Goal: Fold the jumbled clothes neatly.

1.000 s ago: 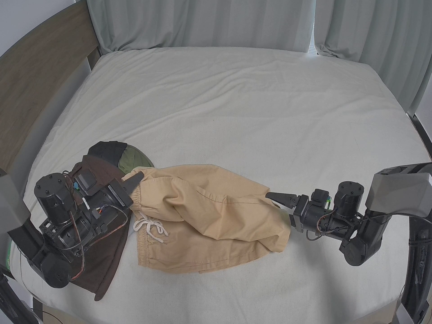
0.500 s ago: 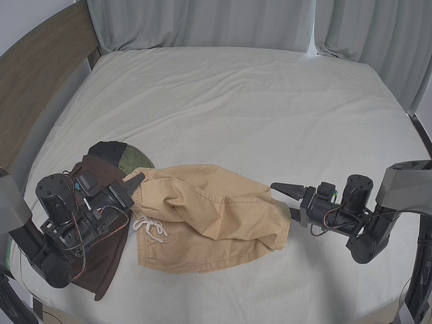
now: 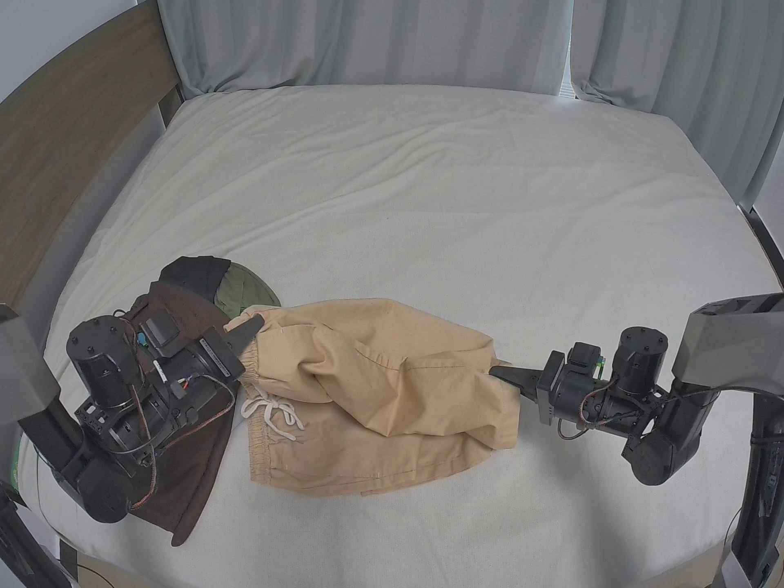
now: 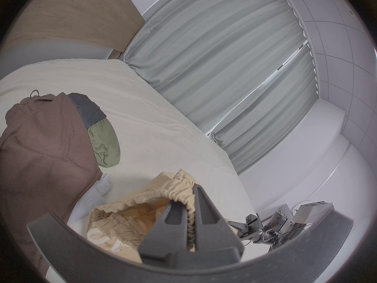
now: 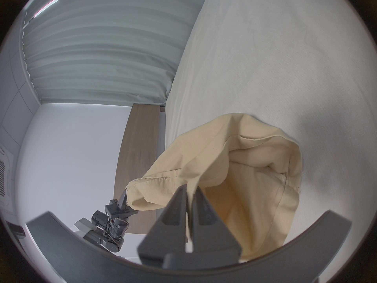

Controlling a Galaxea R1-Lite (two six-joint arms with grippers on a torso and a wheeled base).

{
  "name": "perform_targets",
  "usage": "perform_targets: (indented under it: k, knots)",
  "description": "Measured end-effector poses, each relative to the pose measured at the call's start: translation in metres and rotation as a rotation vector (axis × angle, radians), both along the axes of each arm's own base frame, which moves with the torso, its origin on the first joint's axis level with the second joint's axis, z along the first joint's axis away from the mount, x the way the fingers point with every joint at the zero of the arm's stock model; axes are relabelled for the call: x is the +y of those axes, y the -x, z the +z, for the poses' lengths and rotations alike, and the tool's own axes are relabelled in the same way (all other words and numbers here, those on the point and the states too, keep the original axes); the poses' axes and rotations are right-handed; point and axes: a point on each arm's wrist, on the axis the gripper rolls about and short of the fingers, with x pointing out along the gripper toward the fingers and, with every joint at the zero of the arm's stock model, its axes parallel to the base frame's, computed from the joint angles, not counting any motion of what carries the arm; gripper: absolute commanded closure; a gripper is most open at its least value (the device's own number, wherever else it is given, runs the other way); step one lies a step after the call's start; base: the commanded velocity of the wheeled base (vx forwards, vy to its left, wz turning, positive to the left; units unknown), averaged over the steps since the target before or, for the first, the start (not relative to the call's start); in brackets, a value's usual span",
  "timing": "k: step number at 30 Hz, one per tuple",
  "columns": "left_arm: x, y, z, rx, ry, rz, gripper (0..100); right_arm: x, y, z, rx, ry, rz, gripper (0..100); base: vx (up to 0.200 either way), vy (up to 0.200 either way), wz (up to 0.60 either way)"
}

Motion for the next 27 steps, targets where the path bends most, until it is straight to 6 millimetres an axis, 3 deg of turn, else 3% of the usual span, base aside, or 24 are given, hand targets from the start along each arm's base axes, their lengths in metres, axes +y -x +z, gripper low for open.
perform_targets:
  k: [10, 16, 21, 27]
  knots:
    - [-0.005, 0.000, -0.003, 0.008, -0.003, -0.018, 100, -0.013, 0.016, 0.024, -0.027, -0.017, 0.023, 100, 0.000, 0.000, 0.00]
    - [-0.008, 0.000, -0.005, 0.016, -0.005, -0.026, 100, -0.031, 0.037, 0.041, -0.035, -0.038, 0.141, 100, 0.000, 0.000, 0.00]
    - [-0.008, -0.001, -0.007, 0.020, -0.006, -0.026, 100, -0.039, 0.047, 0.041, -0.037, -0.026, 0.190, 100, 0.000, 0.000, 0.00]
    - [-0.008, -0.002, -0.008, 0.023, -0.007, -0.026, 100, -0.041, 0.043, 0.020, -0.053, 0.046, 0.199, 100, 0.000, 0.000, 0.00]
